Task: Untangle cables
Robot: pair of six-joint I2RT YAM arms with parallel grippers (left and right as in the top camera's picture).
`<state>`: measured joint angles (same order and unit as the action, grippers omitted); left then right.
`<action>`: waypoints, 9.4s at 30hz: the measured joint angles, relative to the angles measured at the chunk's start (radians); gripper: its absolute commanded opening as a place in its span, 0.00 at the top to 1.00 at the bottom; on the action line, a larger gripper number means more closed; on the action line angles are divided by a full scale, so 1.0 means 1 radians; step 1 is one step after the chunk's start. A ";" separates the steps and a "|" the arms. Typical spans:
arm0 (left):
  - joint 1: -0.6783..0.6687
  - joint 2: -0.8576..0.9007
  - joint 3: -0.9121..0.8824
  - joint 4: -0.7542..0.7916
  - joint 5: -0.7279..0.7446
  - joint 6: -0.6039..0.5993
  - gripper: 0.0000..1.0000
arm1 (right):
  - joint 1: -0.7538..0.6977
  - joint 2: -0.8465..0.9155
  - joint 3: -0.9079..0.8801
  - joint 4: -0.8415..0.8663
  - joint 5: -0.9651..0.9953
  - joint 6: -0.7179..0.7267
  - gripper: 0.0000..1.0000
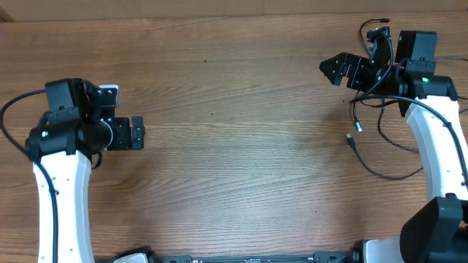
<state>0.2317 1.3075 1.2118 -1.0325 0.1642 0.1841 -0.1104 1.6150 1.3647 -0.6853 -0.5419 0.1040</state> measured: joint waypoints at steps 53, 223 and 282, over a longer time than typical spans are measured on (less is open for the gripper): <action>-0.174 -1.292 -1.203 1.078 0.130 -0.011 0.00 | 0.000 0.000 0.000 -0.003 0.000 0.000 0.00; -0.239 -1.294 -1.203 0.962 -0.083 -0.160 0.01 | 0.072 -1.601 -1.346 0.609 0.389 -0.003 0.00; -0.239 -1.294 -1.203 0.962 -0.083 -0.160 0.00 | 0.151 -1.601 -1.346 0.606 0.434 -0.180 0.00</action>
<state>-0.0071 0.0132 0.0086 -0.0708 0.0811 0.0242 0.0402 0.0135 0.0185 -0.0792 -0.1081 -0.0761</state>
